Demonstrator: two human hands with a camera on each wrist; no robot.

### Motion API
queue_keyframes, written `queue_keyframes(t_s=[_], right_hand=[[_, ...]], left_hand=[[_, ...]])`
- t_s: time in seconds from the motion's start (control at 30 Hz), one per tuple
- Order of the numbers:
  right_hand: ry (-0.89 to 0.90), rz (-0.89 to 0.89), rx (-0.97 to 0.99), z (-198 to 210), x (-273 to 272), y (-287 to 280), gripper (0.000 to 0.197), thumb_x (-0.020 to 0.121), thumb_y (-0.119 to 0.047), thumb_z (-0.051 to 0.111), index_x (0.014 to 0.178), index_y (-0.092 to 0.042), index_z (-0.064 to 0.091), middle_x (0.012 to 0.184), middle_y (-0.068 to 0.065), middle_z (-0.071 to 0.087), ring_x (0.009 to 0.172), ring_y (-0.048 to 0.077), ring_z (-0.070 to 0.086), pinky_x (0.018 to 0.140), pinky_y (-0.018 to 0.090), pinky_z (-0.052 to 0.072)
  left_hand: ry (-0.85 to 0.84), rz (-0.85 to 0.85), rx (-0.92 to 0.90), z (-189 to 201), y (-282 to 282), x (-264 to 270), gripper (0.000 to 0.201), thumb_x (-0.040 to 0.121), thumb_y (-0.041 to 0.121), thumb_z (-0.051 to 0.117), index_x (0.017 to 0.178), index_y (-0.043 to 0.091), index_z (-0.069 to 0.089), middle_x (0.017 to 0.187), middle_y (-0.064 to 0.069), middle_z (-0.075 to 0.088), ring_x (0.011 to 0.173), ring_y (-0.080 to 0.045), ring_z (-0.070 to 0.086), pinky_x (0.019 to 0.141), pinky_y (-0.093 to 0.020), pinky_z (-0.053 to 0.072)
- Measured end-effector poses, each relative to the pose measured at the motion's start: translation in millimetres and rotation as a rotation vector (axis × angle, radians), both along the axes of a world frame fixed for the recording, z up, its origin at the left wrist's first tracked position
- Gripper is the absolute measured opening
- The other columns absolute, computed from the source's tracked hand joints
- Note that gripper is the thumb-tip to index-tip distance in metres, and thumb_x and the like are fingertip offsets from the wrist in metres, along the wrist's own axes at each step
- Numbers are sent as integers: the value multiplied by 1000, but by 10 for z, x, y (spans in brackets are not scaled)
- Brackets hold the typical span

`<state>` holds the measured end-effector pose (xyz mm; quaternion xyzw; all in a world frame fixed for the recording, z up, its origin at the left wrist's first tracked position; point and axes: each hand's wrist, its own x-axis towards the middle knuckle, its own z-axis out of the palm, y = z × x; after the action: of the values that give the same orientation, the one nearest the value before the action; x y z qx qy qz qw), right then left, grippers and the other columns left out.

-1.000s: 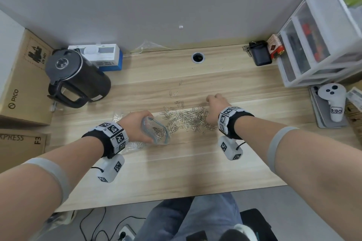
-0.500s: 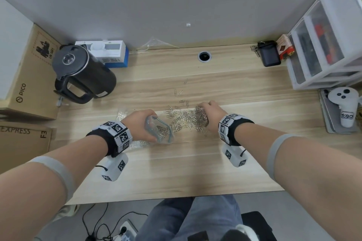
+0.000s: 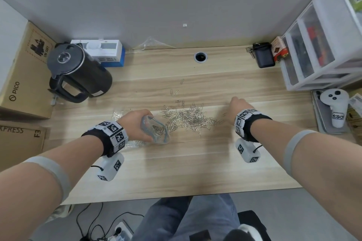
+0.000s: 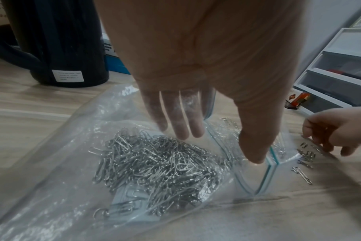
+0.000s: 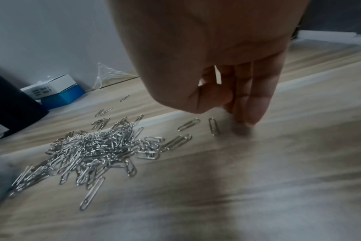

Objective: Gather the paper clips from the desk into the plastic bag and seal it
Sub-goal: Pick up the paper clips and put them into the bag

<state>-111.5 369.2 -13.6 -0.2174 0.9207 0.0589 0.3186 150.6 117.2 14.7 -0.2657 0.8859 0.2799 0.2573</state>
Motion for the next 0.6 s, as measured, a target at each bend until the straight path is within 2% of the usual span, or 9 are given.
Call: queue_keyframes(t_s=[0.07,0.17,0.23,0.33,0.4,0.47,0.53,0.6], right_hand=[[-38,28,-1,-32,42,15,36,88,-9,57,122,-3,44,113,16,55,92,32,60,69,35,45],[-75,73,-58,-77,185,-77,35,86,-7,59,119,-4,47,97,10,54,82,26,55,65,32,44],[-122,111,-103,-83,294,-167,36,84,-9,64,117,-5,49,99,9,56,85,26,56,68,31,45],[-222,167,-182,-108,416,-278,41,80,-7,66,119,-11,55,112,7,60,99,26,60,82,33,52],[-266,173,-251,-132,452,-319,42,79,-1,61,119,-15,58,111,6,62,97,24,62,86,34,54],[-212,186,-308,-126,450,-323,42,78,-5,61,118,-19,57,111,4,57,93,23,60,87,35,55],[-154,211,-311,-127,412,-290,55,74,-11,67,125,-20,49,118,5,43,97,24,56,92,38,52],[-134,271,-245,-109,382,-250,79,63,-15,77,133,-19,40,125,8,36,106,27,49,94,40,50]], left_hand=[[-3,5,3,5,-1,2,83,55,45,91,127,26,55,112,5,63,99,-17,61,86,-36,55],[-4,6,5,6,8,8,82,55,45,91,127,26,55,114,4,63,100,-16,61,87,-36,55],[-7,4,6,14,16,14,82,56,44,90,127,26,55,113,4,63,100,-16,61,86,-36,55],[-2,7,6,39,26,21,80,58,42,91,127,25,55,113,4,62,100,-17,60,86,-35,54],[7,18,10,50,29,34,79,57,40,91,127,25,55,114,4,62,102,-17,61,87,-35,54],[15,38,19,51,31,52,79,57,39,91,126,25,56,114,4,62,102,-17,61,87,-33,54],[20,48,22,56,40,64,79,58,38,91,126,25,55,114,4,62,102,-18,61,87,-33,54],[25,54,24,62,51,73,79,58,37,91,127,25,55,115,4,62,102,-17,61,87,-33,54]])
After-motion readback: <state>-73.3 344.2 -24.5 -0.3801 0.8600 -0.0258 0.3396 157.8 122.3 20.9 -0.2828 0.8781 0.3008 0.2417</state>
